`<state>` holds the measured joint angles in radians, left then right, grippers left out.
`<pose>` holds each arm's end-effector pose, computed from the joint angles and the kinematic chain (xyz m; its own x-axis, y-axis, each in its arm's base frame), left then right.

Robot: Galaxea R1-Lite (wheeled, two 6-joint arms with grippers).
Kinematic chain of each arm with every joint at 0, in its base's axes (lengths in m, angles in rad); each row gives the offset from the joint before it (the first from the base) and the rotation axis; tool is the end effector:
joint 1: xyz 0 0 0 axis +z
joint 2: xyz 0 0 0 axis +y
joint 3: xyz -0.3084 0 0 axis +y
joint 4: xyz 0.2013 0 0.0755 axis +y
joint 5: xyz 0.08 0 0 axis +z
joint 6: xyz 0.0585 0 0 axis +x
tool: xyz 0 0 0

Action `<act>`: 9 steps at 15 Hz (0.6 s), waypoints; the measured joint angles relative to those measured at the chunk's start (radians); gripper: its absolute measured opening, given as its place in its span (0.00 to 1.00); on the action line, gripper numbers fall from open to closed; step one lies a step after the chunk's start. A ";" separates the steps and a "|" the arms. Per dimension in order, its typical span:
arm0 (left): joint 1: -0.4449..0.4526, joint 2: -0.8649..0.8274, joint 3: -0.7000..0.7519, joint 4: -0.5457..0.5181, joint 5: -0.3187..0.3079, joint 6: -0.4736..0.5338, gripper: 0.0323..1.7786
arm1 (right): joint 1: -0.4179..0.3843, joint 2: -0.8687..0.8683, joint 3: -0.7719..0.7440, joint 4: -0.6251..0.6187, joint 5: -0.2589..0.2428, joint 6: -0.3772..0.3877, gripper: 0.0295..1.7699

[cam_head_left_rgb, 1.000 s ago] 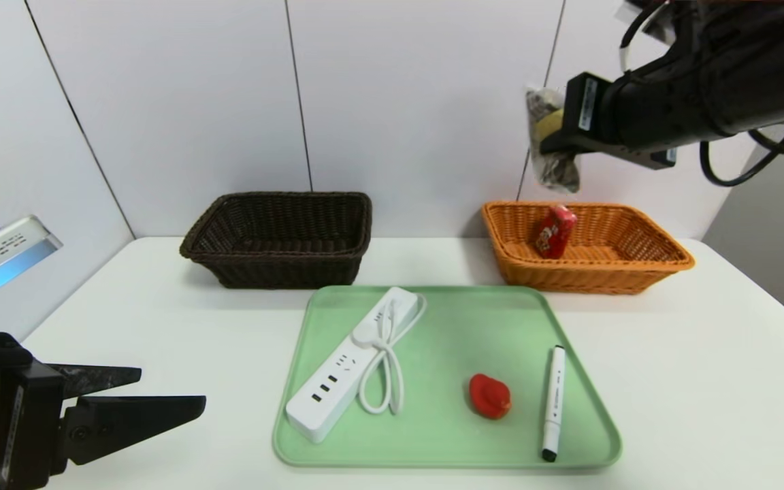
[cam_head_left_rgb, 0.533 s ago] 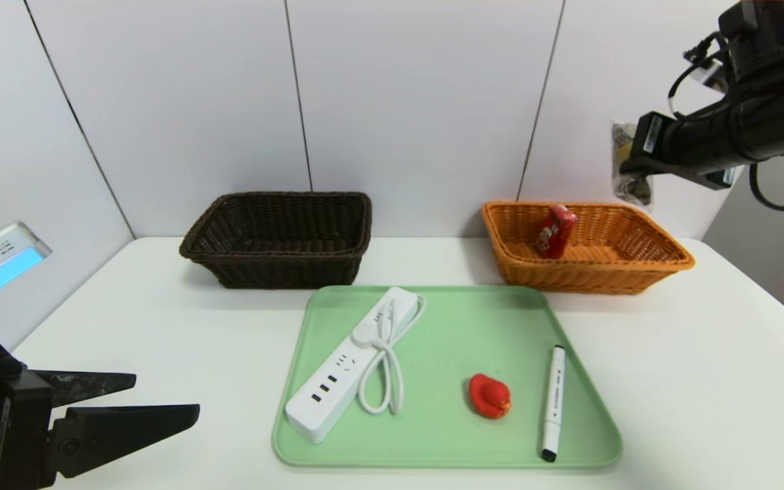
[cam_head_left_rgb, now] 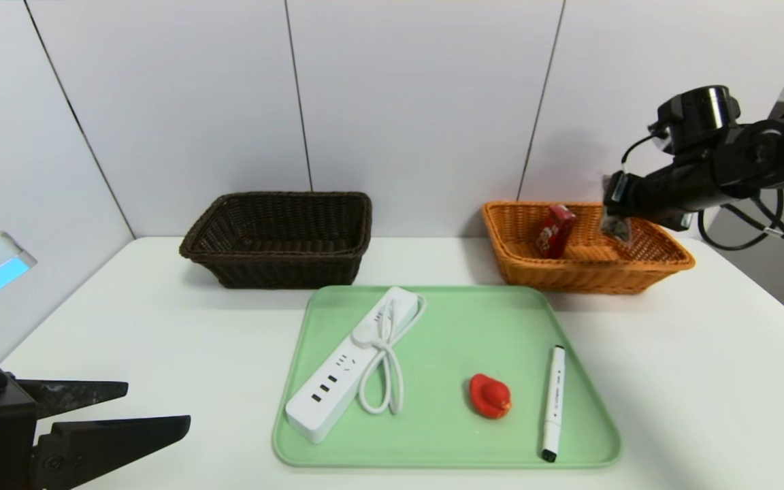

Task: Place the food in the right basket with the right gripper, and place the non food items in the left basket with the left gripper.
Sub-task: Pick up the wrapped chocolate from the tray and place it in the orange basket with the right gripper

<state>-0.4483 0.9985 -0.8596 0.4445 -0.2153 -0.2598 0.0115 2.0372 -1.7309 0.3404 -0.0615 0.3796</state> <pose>0.1363 -0.0794 0.2306 0.6422 -0.5459 -0.5381 0.4370 0.8375 -0.3281 0.4638 0.0017 0.2034 0.7972 -0.0523 -0.6014 0.2582 0.9301 0.2613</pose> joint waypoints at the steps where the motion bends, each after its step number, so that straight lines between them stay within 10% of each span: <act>1: 0.000 -0.002 0.000 0.000 0.000 0.000 0.95 | -0.004 0.025 0.001 -0.036 -0.013 -0.001 0.03; 6: 0.000 -0.004 0.002 -0.002 0.000 0.001 0.95 | -0.009 0.097 -0.001 -0.071 -0.033 -0.002 0.03; 9: 0.000 -0.002 0.001 -0.004 0.000 0.001 0.95 | -0.010 0.109 -0.005 -0.074 -0.042 -0.004 0.29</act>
<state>-0.4479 0.9968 -0.8587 0.4406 -0.2149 -0.2587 0.0019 2.1462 -1.7362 0.2664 -0.1038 0.3751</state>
